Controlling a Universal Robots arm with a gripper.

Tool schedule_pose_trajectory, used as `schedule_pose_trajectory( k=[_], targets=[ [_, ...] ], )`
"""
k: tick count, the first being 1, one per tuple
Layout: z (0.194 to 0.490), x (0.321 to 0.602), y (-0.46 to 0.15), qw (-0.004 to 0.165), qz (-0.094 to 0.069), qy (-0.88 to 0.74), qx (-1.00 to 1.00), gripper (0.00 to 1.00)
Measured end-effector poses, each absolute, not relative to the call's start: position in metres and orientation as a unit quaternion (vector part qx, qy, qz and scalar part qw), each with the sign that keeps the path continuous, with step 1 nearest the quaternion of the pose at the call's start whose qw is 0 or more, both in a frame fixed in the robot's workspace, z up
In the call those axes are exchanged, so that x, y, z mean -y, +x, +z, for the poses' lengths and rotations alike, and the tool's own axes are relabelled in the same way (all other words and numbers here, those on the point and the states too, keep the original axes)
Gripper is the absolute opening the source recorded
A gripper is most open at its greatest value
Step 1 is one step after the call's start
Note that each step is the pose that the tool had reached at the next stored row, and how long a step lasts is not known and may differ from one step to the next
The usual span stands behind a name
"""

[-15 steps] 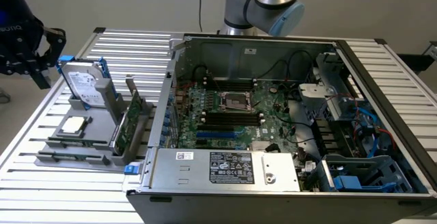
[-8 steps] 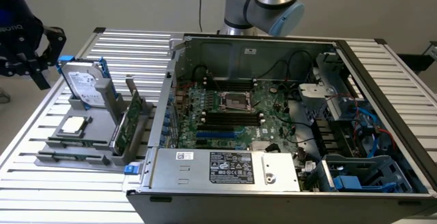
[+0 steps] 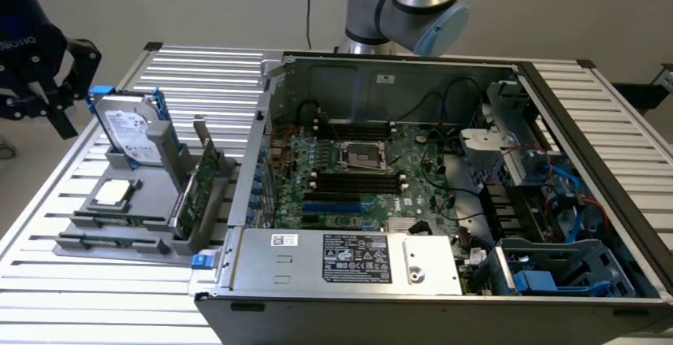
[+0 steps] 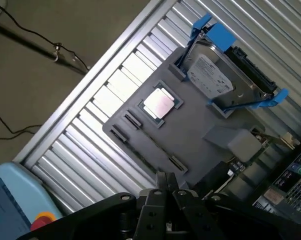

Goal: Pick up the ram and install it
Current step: 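Pick up the ram and move it above insertion slot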

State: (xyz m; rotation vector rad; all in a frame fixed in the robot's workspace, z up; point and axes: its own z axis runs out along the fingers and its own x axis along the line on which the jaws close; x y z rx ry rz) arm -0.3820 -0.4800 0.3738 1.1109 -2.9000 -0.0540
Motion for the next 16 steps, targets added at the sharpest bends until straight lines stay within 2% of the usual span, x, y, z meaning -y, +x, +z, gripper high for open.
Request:
schedule_pose_trajectory(
  k=[16],
  targets=[
    [0.3738,0.48,-0.382,0.02,-0.015,0.489,0.872,0.11]
  ],
)
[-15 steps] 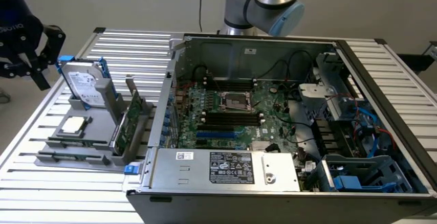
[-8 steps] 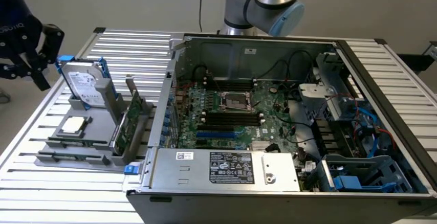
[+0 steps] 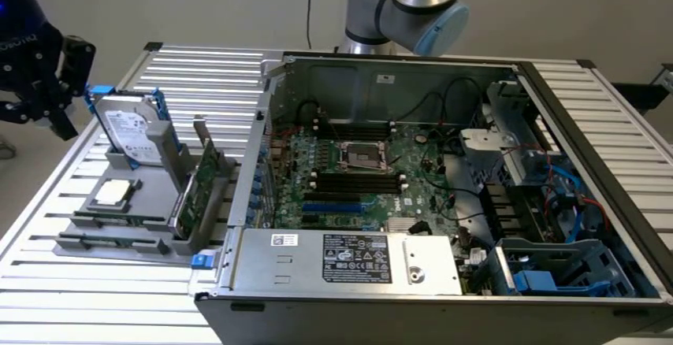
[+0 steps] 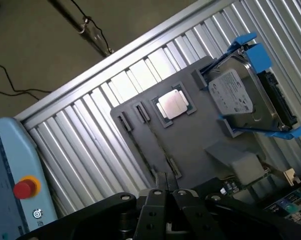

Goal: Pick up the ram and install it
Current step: 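Pick up the ram and move it above insertion slot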

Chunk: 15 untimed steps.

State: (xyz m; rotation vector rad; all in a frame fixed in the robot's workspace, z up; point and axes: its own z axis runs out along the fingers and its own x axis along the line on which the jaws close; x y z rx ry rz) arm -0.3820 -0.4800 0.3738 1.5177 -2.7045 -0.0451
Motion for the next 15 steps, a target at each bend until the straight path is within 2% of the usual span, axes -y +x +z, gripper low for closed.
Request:
schedule_pose_trajectory(
  k=[15],
  targets=[
    [0.3725,0.48,-0.382,0.021,-0.011,0.604,0.797,0.11]
  ],
)
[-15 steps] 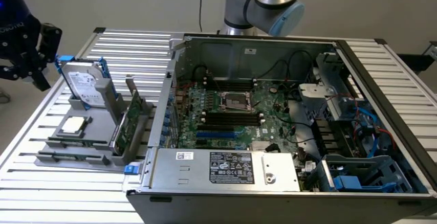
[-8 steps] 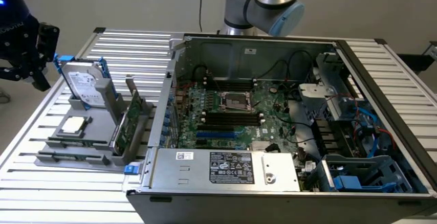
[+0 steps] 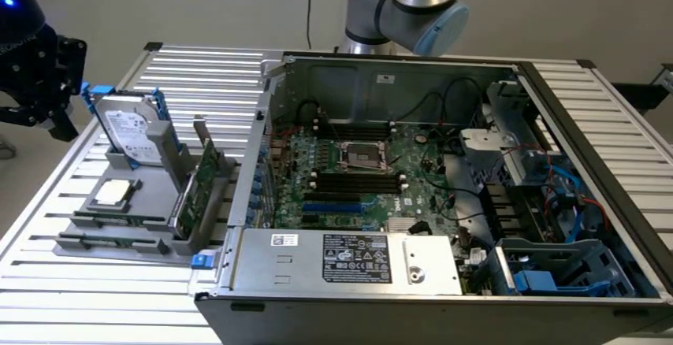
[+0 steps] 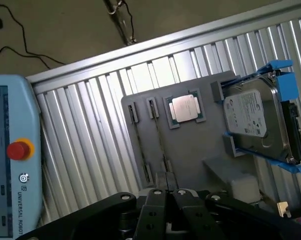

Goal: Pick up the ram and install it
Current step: 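Pick up the ram and move it above insertion slot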

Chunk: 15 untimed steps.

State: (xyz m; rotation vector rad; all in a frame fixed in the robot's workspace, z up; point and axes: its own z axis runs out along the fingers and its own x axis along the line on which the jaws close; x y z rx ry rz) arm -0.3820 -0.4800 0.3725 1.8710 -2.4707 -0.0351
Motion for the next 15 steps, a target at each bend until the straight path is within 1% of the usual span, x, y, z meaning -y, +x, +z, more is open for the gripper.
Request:
schedule_pose_trajectory(
  k=[13,14,15],
  targets=[
    [0.3702,0.48,-0.3826,0.017,-0.005,0.675,0.737,0.11],
    [0.3702,0.4799,-0.3826,0.017,-0.005,0.675,0.737,0.12],
    [0.3702,0.4799,-0.3826,0.017,-0.005,0.675,0.737,0.17]
  ],
)
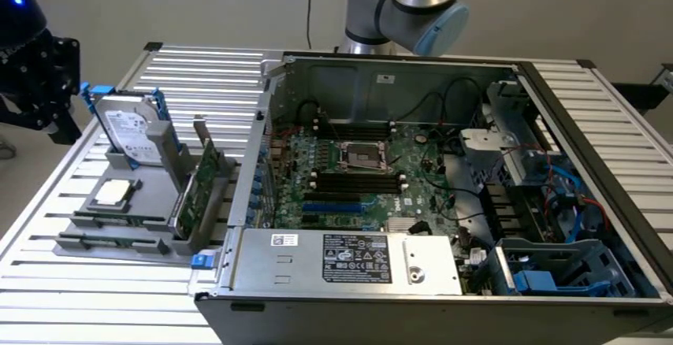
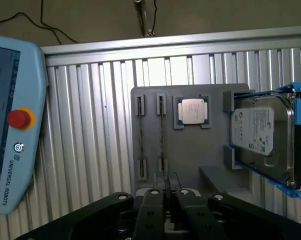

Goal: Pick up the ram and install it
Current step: 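Pick up the ram and move it above insertion slot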

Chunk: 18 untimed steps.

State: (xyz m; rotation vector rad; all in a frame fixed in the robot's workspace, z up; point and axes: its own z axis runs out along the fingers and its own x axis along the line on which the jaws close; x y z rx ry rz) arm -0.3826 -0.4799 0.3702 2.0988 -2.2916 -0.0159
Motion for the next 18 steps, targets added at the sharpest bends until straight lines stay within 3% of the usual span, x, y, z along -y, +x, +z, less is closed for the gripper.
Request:
schedule_pose_trajectory(
  k=[1,3,4,5,18],
  targets=[
    [0.37,0.48,-0.383,0.017,-0.005,0.675,0.737,0.17],
    [0.37,0.48,-0.383,0.017,-0.005,0.675,0.737,0.3],
    [0.368,0.48,-0.383,0.017,-0.005,0.675,0.737,0.3],
    [0.366,0.48,-0.383,0.017,-0.005,0.675,0.737,0.36],
    [0.342,0.485,-0.383,0.017,-0.005,0.677,0.735,0.36]
  ],
)
